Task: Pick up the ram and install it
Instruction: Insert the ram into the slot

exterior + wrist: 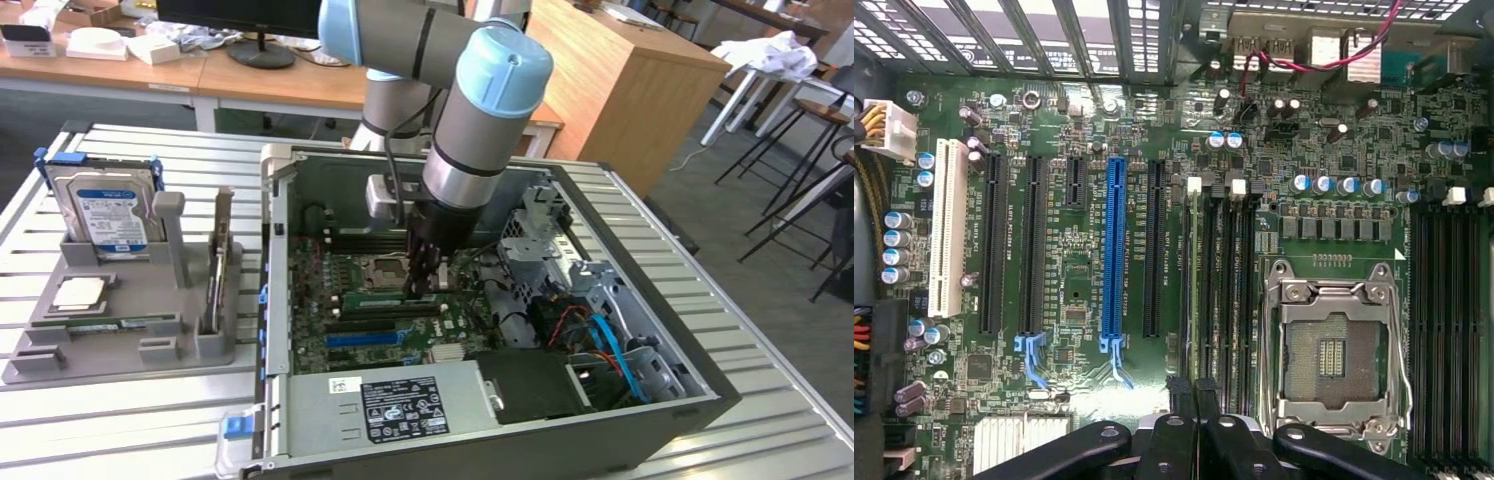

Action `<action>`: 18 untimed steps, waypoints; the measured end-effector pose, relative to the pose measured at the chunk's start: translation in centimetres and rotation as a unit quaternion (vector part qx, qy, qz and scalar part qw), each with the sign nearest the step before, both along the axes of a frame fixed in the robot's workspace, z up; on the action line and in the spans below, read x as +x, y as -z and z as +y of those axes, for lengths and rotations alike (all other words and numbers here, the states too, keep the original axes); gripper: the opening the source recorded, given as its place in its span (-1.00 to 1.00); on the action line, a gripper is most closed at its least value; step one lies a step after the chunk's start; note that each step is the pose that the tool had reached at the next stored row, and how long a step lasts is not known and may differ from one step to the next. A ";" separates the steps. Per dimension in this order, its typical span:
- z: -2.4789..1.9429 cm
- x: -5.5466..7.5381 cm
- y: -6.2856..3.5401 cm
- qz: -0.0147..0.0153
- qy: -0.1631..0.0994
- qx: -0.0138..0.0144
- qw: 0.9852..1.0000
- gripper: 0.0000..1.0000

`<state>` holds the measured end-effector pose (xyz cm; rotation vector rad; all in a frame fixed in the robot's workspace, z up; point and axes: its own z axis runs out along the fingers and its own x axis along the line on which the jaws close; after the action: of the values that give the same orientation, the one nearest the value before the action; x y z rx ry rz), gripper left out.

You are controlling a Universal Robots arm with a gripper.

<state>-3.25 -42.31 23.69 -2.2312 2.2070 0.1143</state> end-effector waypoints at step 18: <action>-0.11 -0.1 0.24 0.000 0.000 0.000 1.000 -0.77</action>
<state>-3.31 -42.42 23.45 -2.2316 2.2069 0.1141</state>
